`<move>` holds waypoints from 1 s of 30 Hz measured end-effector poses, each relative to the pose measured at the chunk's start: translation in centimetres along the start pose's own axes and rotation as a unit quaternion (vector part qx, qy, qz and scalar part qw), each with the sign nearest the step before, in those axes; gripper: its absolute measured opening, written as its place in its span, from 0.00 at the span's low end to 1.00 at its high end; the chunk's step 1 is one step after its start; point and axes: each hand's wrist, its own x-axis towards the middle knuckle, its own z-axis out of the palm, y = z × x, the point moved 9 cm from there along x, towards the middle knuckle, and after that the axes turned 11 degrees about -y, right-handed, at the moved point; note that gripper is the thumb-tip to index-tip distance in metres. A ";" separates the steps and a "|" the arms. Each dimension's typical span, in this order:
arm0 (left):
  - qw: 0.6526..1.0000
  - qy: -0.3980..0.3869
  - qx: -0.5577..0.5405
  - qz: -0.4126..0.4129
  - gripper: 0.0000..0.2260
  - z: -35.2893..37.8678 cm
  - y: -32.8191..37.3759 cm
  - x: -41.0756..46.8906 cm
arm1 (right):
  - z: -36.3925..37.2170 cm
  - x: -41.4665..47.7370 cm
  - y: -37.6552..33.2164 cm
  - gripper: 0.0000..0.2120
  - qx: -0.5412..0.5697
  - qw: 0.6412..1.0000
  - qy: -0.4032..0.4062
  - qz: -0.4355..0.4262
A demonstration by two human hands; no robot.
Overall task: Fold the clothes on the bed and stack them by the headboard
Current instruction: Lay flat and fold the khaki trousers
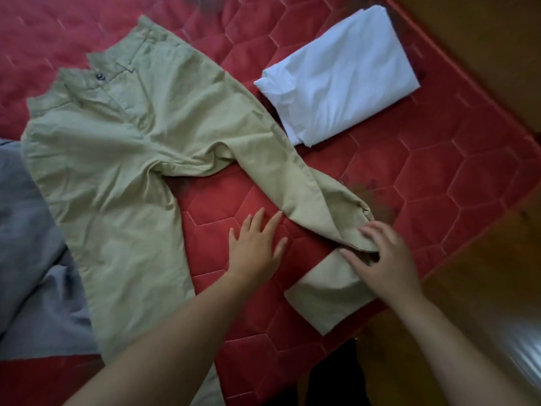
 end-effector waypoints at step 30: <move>0.895 0.242 -0.366 -0.087 0.23 0.8 8.4 1.3 | -5.0 5.7 9.9 0.16 0.119 0.992 0.013 0.028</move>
